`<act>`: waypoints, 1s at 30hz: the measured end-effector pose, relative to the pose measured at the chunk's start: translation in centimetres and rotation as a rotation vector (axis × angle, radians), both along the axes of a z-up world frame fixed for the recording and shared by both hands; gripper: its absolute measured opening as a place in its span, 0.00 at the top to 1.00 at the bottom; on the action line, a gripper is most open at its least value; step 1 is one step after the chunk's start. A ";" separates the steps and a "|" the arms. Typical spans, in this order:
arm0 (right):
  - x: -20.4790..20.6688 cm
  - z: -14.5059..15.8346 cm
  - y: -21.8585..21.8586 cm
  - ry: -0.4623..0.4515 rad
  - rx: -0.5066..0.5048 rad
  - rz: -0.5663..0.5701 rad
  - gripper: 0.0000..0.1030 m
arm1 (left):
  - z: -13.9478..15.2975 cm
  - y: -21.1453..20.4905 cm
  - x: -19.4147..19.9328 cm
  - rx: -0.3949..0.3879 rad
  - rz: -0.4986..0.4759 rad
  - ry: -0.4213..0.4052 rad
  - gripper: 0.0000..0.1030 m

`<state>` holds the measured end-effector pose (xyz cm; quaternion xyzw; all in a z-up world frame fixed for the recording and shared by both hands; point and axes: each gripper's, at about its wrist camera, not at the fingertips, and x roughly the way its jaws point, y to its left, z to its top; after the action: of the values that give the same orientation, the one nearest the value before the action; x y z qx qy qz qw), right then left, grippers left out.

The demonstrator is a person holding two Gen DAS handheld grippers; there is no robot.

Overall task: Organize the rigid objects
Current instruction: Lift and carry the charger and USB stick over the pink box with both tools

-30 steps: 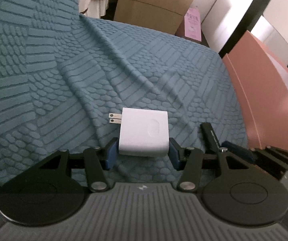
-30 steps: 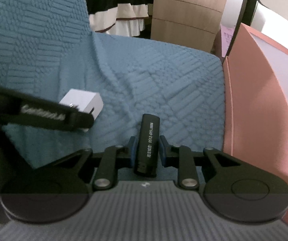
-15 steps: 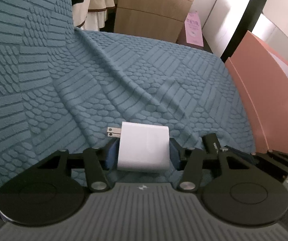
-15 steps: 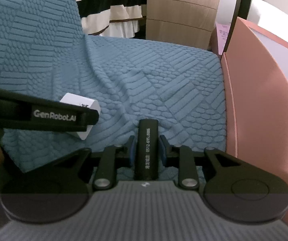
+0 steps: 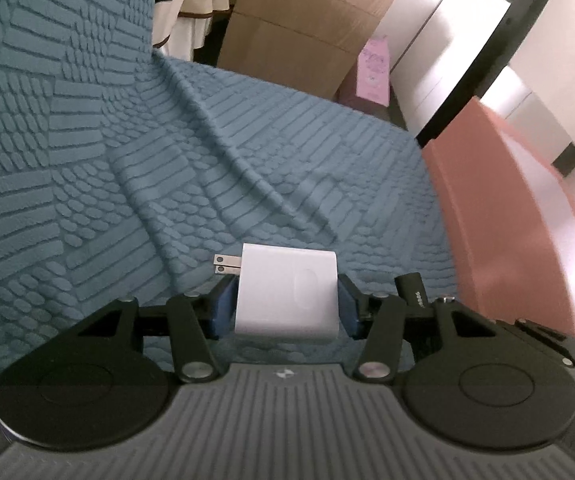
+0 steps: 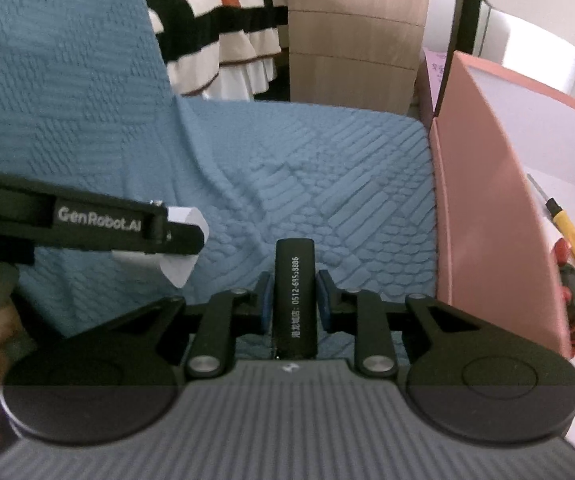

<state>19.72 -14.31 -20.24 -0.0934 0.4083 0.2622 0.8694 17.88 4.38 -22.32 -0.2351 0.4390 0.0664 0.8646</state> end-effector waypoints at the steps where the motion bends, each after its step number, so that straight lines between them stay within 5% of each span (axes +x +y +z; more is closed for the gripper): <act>1: 0.0 0.4 -0.2 -0.002 0.010 -0.005 0.75 | 0.4 -0.1 -0.2 -0.001 -0.002 -0.007 0.43; 15: 0.4 9.2 -3.3 -0.078 0.139 -0.023 0.75 | 8.3 -1.8 -1.1 -0.037 -0.031 -0.119 0.43; 30: 2.0 17.4 -8.3 -0.155 0.190 -0.057 0.75 | 18.0 -7.4 2.1 -0.034 -0.101 -0.219 0.43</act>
<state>21.76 -22.65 -2.87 -0.0189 0.3158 0.2671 0.9102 19.96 -3.00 -4.29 -0.2333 0.3544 -0.0109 0.9055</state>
